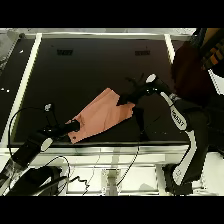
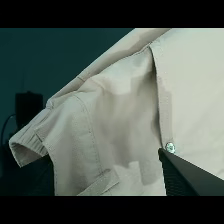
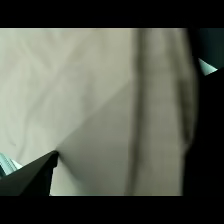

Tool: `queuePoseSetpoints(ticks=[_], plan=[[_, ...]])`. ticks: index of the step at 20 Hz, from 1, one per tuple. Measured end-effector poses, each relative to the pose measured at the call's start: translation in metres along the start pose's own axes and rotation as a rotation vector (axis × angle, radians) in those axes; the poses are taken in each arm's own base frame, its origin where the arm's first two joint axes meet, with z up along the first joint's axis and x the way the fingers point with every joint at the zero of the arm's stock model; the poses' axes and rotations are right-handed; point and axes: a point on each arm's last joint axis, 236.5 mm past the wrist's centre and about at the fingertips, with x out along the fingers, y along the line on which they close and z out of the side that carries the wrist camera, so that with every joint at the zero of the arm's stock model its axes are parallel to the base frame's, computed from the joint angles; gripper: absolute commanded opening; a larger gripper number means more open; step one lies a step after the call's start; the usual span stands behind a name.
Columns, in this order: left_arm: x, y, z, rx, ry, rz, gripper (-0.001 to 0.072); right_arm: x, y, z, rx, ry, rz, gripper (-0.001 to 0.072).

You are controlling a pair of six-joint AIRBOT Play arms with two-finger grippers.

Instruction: Fold the clothes and pants, and hang the long-sleeved shirts on hangers.

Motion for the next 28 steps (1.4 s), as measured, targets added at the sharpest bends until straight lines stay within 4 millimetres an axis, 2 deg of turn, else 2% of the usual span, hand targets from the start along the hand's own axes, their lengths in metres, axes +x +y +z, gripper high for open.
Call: queuePoseSetpoints(ticks=[2, 4, 5, 6, 7, 10, 12, 13, 16, 18, 21, 23, 25, 28], plan=[[0.000, 0.000, 0.000, 0.000, 0.001, 0.000, 0.0696, 0.009, 0.006, -0.001, -0.033, 0.015, -0.022, 0.0647], [0.000, 0.001, 0.000, 0.007, -0.001, 0.004, 0.0696, 0.020, 0.012, 0.000, -0.065, 0.021, -0.044, 0.0521], [0.000, 0.002, 0.001, 0.015, -0.003, 0.007, 0.0696, 0.025, 0.013, -0.001, -0.080, 0.029, -0.057, 0.0336], [0.000, 0.002, 0.001, 0.019, -0.005, 0.010, 0.0696, 0.030, 0.015, -0.002, -0.096, 0.039, -0.073, 0.0107], [0.000, 0.003, 0.001, 0.022, -0.006, 0.011, 0.0696, 0.036, 0.017, -0.004, -0.108, 0.050, -0.080, 0.0017], [0.000, 0.004, 0.002, 0.030, -0.010, 0.016, 0.0696, 0.041, 0.026, 0.001, -0.141, 0.037, -0.095, 0.0009], [-0.003, 0.003, 0.010, 0.051, -0.031, 0.019, 0.0696, 0.032, 0.027, 0.016, -0.165, -0.011, -0.119, 0.0008], [-0.006, 0.002, 0.017, 0.072, -0.054, 0.024, 0.0696, 0.021, 0.030, 0.025, -0.169, -0.044, -0.123, 0.0008], [-0.028, -0.002, 0.062, 0.194, -0.190, 0.055, 0.0696, -0.030, 0.033, 0.054, -0.154, -0.163, -0.156, 0.0008], [-0.050, -0.007, 0.096, 0.278, -0.298, 0.084, 0.0696, -0.081, 0.028, 0.071, -0.126, -0.265, -0.200, 0.0008], [-0.082, -0.012, 0.135, 0.372, -0.433, 0.127, 0.0696, -0.169, 0.015, 0.077, -0.063, -0.401, -0.265, 0.0008], [-0.097, -0.012, 0.150, 0.411, -0.490, 0.151, 0.0696, -0.232, -0.001, 0.068, 0.000, -0.492, -0.322, 0.0008], [-0.104, -0.012, 0.157, 0.430, -0.518, 0.165, 0.0696, -0.295, -0.019, 0.047, 0.073, -0.582, -0.384, 0.0008], [-0.111, -0.009, 0.164, 0.440, -0.540, 0.185, 0.0695, -0.386, -0.052, -0.003, 0.199, -0.711, -0.499, 0.0008]])
